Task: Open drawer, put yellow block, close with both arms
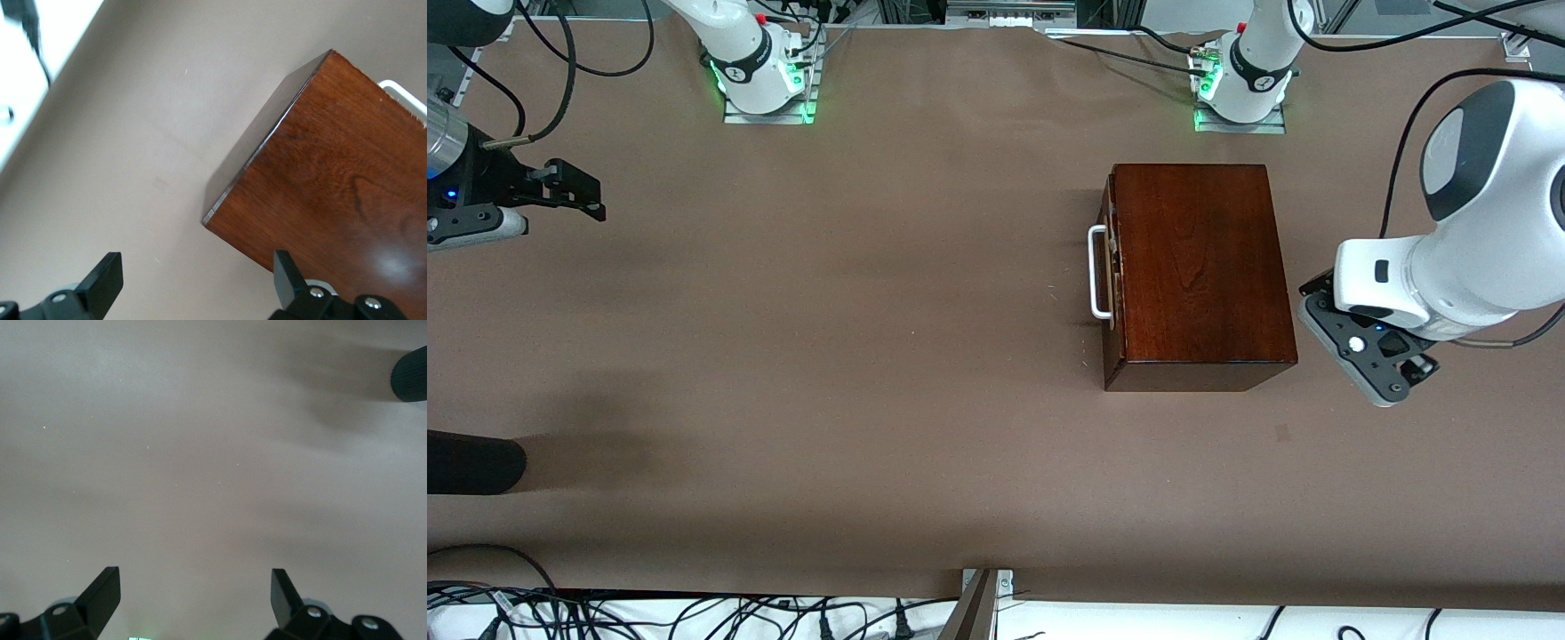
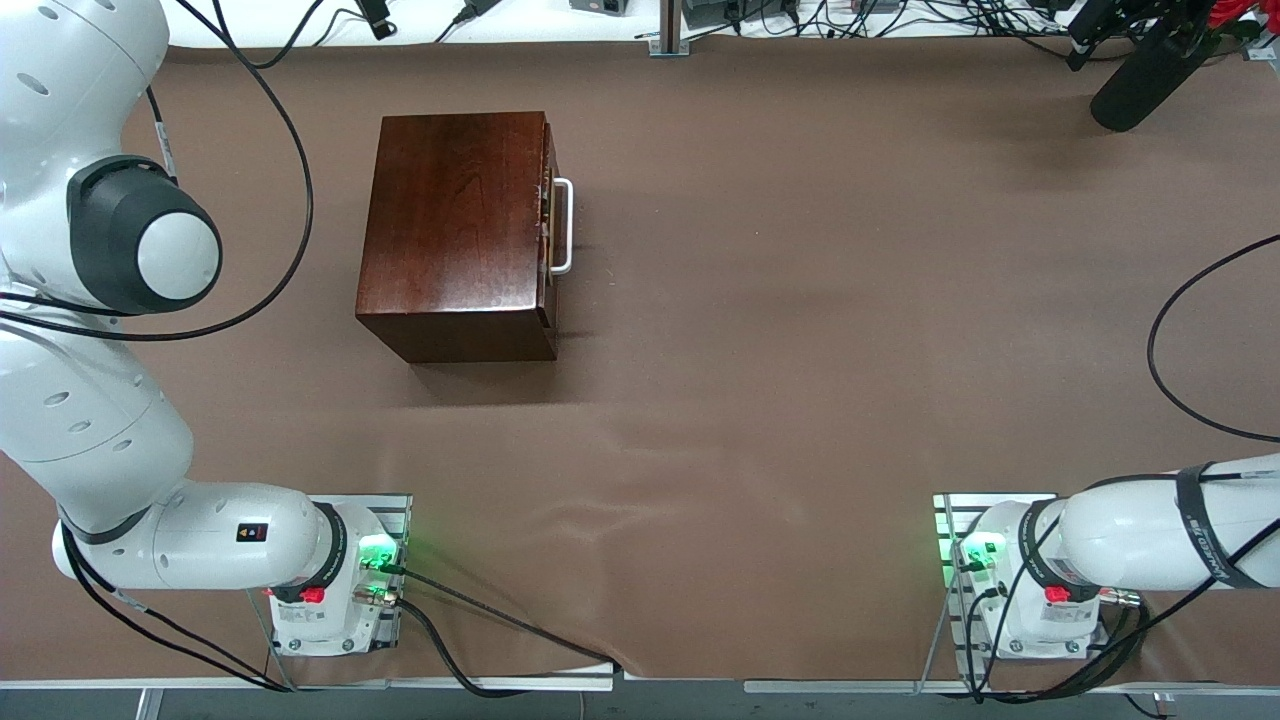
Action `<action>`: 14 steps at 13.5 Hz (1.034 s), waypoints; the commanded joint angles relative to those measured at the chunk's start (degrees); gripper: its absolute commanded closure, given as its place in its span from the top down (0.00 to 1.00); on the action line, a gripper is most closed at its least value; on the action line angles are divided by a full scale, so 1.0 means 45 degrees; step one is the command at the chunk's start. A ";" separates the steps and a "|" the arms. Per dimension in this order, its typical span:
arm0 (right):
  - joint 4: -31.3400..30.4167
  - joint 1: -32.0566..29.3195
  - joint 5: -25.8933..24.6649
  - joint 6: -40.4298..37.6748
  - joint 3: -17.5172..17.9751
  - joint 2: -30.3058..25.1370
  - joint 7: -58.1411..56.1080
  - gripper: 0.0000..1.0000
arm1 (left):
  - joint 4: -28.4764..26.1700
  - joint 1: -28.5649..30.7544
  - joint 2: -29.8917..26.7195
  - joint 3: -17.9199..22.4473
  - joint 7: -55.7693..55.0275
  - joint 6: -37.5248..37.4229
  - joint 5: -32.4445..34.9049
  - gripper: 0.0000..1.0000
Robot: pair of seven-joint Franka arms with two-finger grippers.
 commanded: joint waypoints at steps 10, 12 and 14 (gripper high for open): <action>0.0259 -0.0023 0.0029 -0.0229 0.0039 0.0059 0.0164 1.00 | -0.6433 0.1603 -0.5735 -0.0181 -0.7557 0.0991 -0.1292 1.00; 0.0259 -0.0023 0.0029 -0.0229 0.0039 0.0059 0.0164 1.00 | -0.7136 0.1858 -0.5971 -0.0201 -0.7421 0.1671 -0.1292 1.00; 0.0259 -0.0023 0.0029 -0.0229 0.0039 0.0059 0.0164 1.00 | -0.8887 0.1879 -0.7156 -0.0201 -0.7127 0.2823 -0.1350 1.00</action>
